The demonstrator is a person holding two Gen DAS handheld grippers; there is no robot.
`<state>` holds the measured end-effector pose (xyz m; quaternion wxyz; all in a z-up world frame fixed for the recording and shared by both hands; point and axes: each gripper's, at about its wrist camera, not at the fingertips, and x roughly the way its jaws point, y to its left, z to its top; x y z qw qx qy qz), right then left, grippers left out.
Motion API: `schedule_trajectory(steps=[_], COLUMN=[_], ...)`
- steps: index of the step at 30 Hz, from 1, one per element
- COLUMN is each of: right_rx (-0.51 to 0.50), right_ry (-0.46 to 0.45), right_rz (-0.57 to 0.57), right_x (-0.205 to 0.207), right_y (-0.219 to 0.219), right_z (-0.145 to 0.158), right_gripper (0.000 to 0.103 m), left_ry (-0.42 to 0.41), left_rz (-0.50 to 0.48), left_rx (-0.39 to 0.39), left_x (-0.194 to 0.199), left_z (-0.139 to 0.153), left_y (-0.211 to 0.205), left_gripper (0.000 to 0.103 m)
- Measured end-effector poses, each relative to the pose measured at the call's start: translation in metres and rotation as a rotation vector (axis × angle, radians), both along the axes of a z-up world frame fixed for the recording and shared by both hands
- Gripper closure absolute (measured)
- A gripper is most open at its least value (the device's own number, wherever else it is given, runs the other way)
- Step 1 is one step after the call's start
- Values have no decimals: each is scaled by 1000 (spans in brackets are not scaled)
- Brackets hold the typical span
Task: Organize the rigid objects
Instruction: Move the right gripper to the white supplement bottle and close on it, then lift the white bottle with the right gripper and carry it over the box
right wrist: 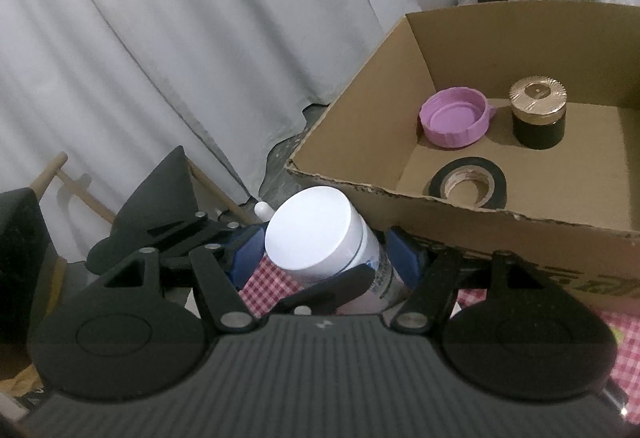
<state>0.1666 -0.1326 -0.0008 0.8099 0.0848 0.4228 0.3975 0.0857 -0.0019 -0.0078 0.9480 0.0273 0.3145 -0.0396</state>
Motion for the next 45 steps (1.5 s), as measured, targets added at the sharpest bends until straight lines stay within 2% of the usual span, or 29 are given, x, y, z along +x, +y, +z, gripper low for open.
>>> schedule_trajectory(steps=[4, 9, 19, 25, 33, 42, 45], right_rx=[10, 25, 68, 76, 27, 17, 23], right_ry=[17, 38, 49, 35, -15, -7, -6], right_rz=[2, -1, -21, -88, -215, -277, -286], right_x=[0, -4, -41, -67, -95, -102, -99], right_y=[0, -3, -26, -60, -109, -131, -132], right_z=[-2, 0, 14, 20, 25, 8, 5], right_gripper=[40, 40, 40, 40, 41, 40, 40], left_ry=[-2, 0, -32, -61, -95, -27, -36], left_rz=[5, 0, -37, -129, -268, -330, -346], left_rx=[6, 13, 22, 12, -29, -46, -29], left_x=[0, -7, -37, -50, -50, -37, -36], left_z=[-1, 4, 21, 21, 9, -12, -15], left_y=[-2, -5, -24, -49, -84, -95, -98], left_gripper=[49, 49, 49, 49, 49, 49, 49])
